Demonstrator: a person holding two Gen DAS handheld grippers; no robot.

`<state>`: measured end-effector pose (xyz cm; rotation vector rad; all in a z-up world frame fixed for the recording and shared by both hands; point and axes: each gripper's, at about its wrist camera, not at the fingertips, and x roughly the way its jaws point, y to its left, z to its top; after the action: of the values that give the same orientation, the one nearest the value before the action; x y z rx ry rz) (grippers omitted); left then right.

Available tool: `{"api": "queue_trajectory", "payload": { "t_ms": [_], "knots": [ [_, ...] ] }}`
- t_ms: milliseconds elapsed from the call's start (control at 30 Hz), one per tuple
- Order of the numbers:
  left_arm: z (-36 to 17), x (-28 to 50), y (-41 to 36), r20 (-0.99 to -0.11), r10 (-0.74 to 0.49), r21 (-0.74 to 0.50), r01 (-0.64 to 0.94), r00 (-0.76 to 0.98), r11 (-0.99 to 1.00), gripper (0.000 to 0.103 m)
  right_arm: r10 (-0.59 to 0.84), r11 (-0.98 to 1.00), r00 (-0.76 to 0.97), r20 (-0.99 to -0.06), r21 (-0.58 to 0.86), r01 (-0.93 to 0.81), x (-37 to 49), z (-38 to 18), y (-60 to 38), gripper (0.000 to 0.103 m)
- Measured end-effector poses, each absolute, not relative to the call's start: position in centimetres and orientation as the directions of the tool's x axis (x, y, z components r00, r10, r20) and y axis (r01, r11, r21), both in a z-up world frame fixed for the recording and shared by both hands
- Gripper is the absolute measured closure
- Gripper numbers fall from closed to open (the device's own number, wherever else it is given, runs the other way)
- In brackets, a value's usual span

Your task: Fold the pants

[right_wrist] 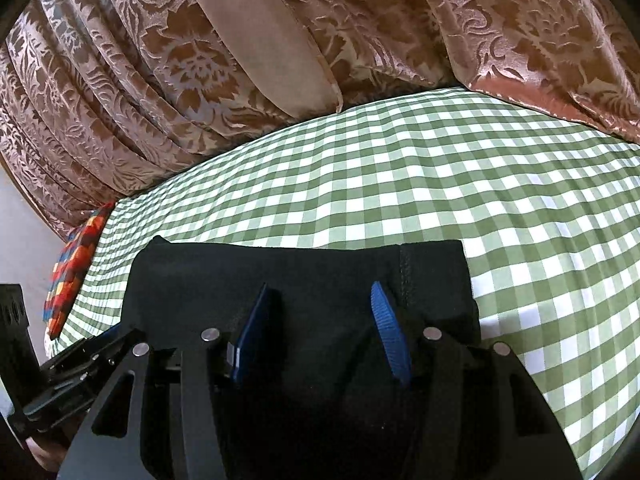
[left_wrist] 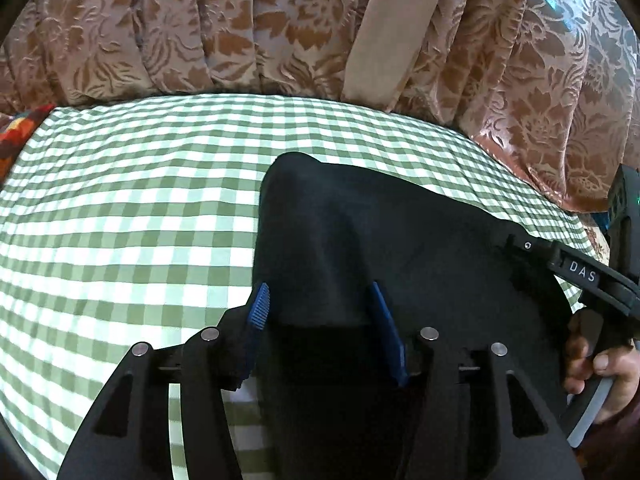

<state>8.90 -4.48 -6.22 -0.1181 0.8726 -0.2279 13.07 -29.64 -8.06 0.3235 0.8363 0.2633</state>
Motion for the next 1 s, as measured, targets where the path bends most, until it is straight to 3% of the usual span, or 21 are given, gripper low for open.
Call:
{"api": "queue_trajectory", "payload": {
  "t_ms": [100, 300, 467, 633, 867, 900, 1000],
  "knots": [
    [-4.7, 8.1, -4.7, -0.735, -0.161, -0.113, 0.115, 0.658, 0.987, 0.038, 0.357, 0.916, 0.647, -0.674, 0.388, -0.102, 12.8, -7.8, -29.6, 0.050],
    [-2.2, 6.0, -4.2, -0.706, -0.091, -0.056, 0.072, 0.702, 0.996, 0.037, 0.364, 0.921, 0.660, -0.657, 0.362, -0.147, 10.9, -5.6, -28.8, 0.030],
    [-1.3, 4.5, -2.7, -0.702, -0.071, -0.063, 0.037, 0.709, 0.997, 0.037, 0.391, 0.913, 0.659, -0.643, 0.359, -0.192, 8.2, -4.1, -29.0, 0.030],
    [-1.2, 3.1, -1.8, -0.699, -0.066, -0.073, 0.021, 0.712, 0.997, 0.037, 0.393, 0.919, 0.636, -0.664, 0.301, -0.254, 4.9, -3.5, -29.2, 0.059],
    [-2.1, 2.1, -1.9, -0.708, -0.073, -0.078, 0.025, 0.703, 0.997, 0.037, 0.337, 0.941, 0.592, -0.732, 0.274, -0.197, 3.0, -6.2, -31.1, 0.068],
    [-2.3, 2.0, -1.9, -0.711, -0.074, -0.078, 0.027, 0.699, 0.997, 0.037, 0.346, 0.937, 0.590, -0.730, 0.298, -0.182, 2.9, -6.9, -31.6, 0.072],
    [-3.0, 1.9, -2.3, -0.725, -0.082, -0.082, 0.032, 0.684, 0.996, 0.037, 0.363, 0.929, 0.599, -0.714, 0.327, -0.173, 2.7, -7.2, -32.0, 0.073]
  ]
}}
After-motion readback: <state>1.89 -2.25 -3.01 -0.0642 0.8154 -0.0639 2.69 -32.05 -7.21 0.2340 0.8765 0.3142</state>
